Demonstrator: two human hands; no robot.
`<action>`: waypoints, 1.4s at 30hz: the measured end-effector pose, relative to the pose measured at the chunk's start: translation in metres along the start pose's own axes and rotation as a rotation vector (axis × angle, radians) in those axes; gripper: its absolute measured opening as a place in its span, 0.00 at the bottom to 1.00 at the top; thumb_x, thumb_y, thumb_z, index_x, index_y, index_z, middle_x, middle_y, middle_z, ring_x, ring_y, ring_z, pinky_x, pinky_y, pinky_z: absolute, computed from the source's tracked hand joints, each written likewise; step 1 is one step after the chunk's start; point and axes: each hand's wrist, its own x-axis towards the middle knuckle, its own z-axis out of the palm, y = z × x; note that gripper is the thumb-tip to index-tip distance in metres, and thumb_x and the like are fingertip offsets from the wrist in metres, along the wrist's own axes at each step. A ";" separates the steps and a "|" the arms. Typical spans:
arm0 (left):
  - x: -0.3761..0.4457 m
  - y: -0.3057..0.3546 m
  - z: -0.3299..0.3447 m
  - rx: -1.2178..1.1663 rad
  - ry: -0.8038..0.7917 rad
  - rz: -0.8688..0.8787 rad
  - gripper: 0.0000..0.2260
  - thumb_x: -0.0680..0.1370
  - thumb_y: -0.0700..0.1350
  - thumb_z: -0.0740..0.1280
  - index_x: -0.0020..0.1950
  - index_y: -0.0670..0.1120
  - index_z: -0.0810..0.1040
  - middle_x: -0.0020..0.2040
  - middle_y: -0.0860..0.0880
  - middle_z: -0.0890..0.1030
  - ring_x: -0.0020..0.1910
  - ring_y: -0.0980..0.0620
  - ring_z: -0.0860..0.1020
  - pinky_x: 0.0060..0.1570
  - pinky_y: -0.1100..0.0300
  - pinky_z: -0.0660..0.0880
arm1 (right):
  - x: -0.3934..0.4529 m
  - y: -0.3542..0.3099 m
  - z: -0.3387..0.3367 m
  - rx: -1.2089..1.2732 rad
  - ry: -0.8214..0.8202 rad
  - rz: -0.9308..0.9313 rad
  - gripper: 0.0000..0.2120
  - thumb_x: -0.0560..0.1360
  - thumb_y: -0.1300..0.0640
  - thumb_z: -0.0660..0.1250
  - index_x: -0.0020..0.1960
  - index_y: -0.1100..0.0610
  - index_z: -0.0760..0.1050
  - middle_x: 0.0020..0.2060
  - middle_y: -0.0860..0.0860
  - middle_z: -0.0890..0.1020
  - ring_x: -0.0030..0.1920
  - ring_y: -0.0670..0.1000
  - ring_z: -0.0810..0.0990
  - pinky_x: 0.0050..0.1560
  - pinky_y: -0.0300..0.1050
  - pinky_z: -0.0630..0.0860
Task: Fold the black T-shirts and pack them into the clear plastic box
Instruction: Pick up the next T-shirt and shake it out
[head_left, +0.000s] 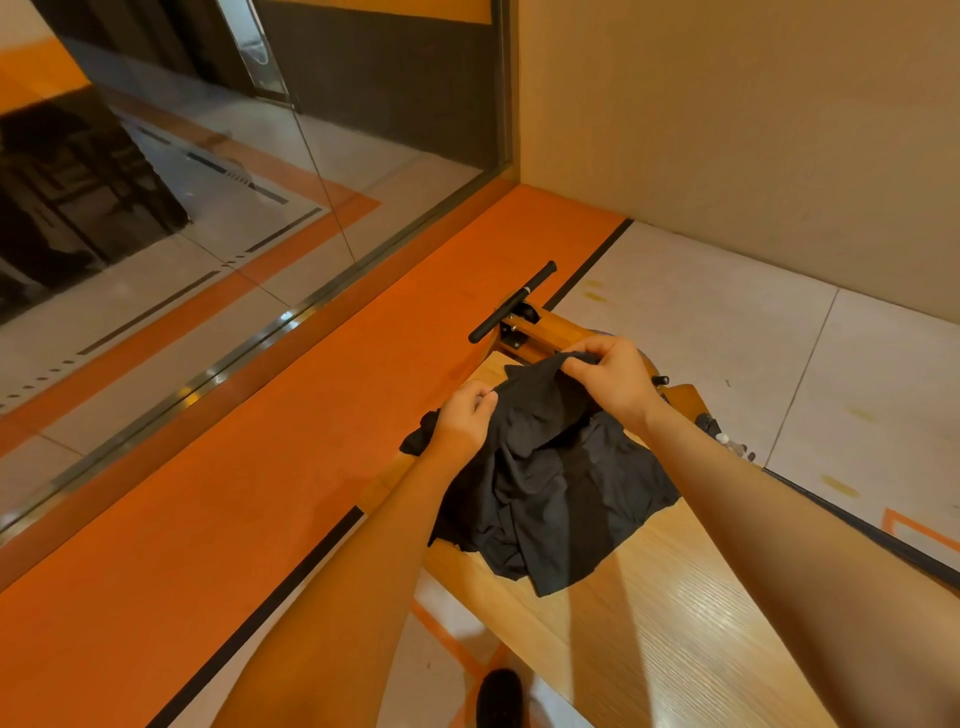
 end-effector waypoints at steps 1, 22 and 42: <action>-0.001 0.004 0.001 -0.004 -0.010 -0.012 0.08 0.84 0.43 0.56 0.47 0.42 0.69 0.35 0.50 0.67 0.32 0.53 0.63 0.34 0.58 0.62 | 0.002 -0.002 -0.001 0.007 0.011 0.011 0.10 0.76 0.64 0.69 0.40 0.52 0.82 0.41 0.52 0.84 0.46 0.55 0.83 0.50 0.57 0.81; -0.010 -0.025 -0.006 0.164 0.134 0.069 0.13 0.77 0.41 0.69 0.60 0.38 0.79 0.57 0.42 0.79 0.57 0.43 0.75 0.52 0.63 0.67 | 0.002 0.019 -0.022 0.102 0.013 0.181 0.05 0.77 0.65 0.68 0.46 0.57 0.81 0.49 0.59 0.83 0.46 0.54 0.82 0.46 0.47 0.82; 0.002 0.005 -0.007 0.232 -0.014 0.051 0.07 0.74 0.41 0.71 0.51 0.43 0.77 0.48 0.45 0.80 0.48 0.46 0.78 0.47 0.51 0.76 | 0.000 0.005 0.015 -0.031 -0.212 -0.080 0.03 0.74 0.62 0.73 0.45 0.55 0.84 0.43 0.49 0.85 0.45 0.46 0.82 0.53 0.47 0.79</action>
